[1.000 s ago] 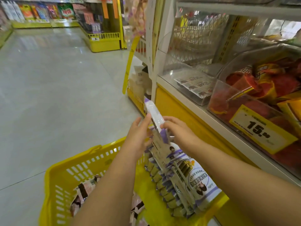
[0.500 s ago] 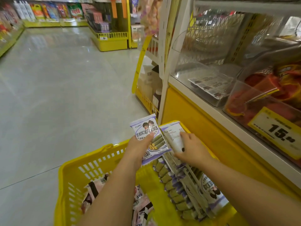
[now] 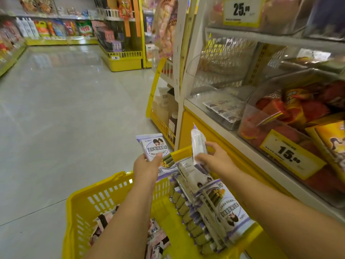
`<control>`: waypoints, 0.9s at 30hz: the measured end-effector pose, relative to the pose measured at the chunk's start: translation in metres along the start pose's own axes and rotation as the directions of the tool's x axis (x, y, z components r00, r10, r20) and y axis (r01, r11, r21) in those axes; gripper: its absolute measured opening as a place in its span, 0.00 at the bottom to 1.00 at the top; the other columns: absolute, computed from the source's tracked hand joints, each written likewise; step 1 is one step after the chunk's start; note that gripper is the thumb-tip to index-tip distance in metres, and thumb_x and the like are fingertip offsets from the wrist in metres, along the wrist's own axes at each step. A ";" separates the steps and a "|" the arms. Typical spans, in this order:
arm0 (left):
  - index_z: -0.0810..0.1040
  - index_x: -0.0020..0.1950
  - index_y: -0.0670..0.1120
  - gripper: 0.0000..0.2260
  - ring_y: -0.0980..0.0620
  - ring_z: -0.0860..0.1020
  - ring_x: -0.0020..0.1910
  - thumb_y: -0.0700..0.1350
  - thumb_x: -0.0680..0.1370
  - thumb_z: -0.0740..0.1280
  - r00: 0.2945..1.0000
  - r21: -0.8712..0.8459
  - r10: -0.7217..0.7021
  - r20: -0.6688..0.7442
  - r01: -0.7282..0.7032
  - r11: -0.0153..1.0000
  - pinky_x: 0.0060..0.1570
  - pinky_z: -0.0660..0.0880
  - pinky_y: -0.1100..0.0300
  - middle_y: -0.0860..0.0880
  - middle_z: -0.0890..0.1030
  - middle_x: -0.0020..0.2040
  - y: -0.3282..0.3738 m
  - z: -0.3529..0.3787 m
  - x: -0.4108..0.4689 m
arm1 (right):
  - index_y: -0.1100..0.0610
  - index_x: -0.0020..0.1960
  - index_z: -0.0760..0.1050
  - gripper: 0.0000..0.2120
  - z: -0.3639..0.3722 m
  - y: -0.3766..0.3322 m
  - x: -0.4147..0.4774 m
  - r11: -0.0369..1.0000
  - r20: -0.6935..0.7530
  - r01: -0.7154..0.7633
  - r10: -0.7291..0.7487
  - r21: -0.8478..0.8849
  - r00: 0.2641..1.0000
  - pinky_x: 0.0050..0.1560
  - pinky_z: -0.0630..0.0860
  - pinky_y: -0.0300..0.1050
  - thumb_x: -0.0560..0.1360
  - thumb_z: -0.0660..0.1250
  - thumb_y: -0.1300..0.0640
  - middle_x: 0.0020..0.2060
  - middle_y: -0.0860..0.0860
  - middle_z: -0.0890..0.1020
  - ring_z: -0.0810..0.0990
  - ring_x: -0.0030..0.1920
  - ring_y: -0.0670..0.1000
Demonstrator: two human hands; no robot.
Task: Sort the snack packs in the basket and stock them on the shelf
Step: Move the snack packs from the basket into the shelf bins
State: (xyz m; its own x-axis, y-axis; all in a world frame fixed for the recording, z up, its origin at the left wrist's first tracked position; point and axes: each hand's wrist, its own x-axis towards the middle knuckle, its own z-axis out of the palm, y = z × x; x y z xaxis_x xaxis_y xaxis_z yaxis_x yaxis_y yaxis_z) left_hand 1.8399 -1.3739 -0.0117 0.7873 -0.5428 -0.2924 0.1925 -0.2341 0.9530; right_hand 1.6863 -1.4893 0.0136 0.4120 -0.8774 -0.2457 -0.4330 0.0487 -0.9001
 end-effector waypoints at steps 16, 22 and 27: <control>0.74 0.64 0.42 0.14 0.42 0.82 0.53 0.42 0.79 0.67 0.777 0.072 0.060 0.626 -0.134 0.988 0.58 0.76 0.42 0.41 0.83 0.55 0.131 -0.003 -0.169 | 0.63 0.46 0.79 0.06 -0.111 -0.088 -0.195 0.819 0.172 -0.019 -0.098 0.574 0.980 0.30 0.78 0.41 0.73 0.69 0.59 0.33 0.56 0.84 0.82 0.29 0.52; 0.80 0.56 0.50 0.12 0.50 0.84 0.48 0.47 0.74 0.72 0.720 0.167 0.258 0.644 -0.462 0.871 0.57 0.78 0.46 0.50 0.85 0.49 0.170 0.007 -0.227 | 0.62 0.56 0.79 0.20 -0.140 -0.104 -0.250 0.773 0.044 0.155 -0.229 0.615 0.972 0.43 0.83 0.54 0.66 0.73 0.54 0.49 0.61 0.84 0.84 0.44 0.60; 0.83 0.43 0.60 0.15 0.59 0.82 0.49 0.57 0.82 0.58 0.633 0.092 0.321 0.704 -0.531 0.843 0.51 0.75 0.56 0.58 0.85 0.48 0.200 0.013 -0.279 | 0.59 0.44 0.85 0.10 -0.160 -0.127 -0.285 0.670 0.033 0.189 -0.305 0.718 0.952 0.33 0.82 0.48 0.74 0.68 0.54 0.43 0.59 0.86 0.85 0.36 0.55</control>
State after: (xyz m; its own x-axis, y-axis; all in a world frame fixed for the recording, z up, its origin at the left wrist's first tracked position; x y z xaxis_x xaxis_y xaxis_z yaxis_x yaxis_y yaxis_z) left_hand 1.6513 -1.2796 0.2591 0.1479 -0.9869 0.0649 -0.3097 0.0161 0.9507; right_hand 1.4958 -1.3222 0.2555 0.5508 -0.8341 0.0285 0.3637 0.2092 -0.9077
